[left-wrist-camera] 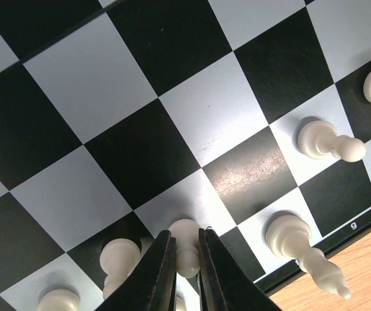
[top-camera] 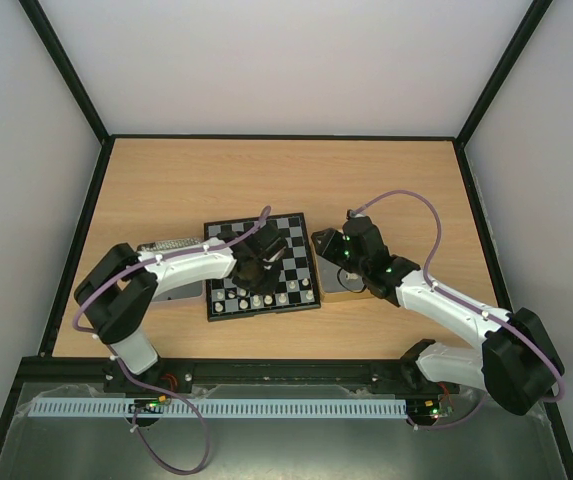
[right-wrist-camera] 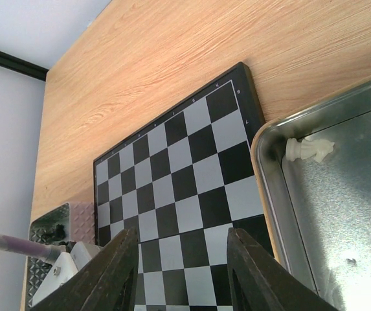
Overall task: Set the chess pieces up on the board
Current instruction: Place the chess piece on the chessboard.
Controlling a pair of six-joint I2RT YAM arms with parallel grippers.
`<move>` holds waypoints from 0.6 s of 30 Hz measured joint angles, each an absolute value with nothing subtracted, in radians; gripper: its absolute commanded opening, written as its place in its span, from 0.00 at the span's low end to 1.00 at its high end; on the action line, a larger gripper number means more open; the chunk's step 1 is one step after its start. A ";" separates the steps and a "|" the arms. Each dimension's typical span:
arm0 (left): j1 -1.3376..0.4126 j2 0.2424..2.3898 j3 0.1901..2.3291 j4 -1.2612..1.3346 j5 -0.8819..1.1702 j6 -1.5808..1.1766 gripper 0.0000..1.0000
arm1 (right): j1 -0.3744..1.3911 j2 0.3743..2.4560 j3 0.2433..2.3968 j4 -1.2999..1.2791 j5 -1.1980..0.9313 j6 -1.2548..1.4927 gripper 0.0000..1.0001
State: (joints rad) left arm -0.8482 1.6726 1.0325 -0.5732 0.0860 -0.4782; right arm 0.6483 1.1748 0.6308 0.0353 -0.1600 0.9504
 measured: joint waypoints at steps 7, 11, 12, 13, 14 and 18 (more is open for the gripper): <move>-0.848 1.679 1.032 -0.566 0.088 -0.478 0.15 | 0.648 1.175 0.631 0.035 -0.162 0.950 0.38; -0.848 1.685 1.032 -0.563 0.086 -0.478 0.17 | 0.648 1.175 0.631 0.035 -0.163 0.950 0.38; -0.848 1.688 1.033 -0.562 0.085 -0.478 0.18 | 0.648 1.175 0.631 0.035 -0.163 0.950 0.38; -0.848 1.691 1.033 -0.561 0.085 -0.478 0.19 | 0.648 1.175 0.631 0.035 -0.163 0.950 0.38; -0.848 1.692 1.033 -0.560 0.085 -0.478 0.19 | 0.648 1.175 0.631 0.035 -0.163 0.950 0.38; -0.848 1.692 1.033 -0.558 0.082 -0.478 0.19 | 0.648 1.175 0.631 0.035 -0.163 0.950 0.38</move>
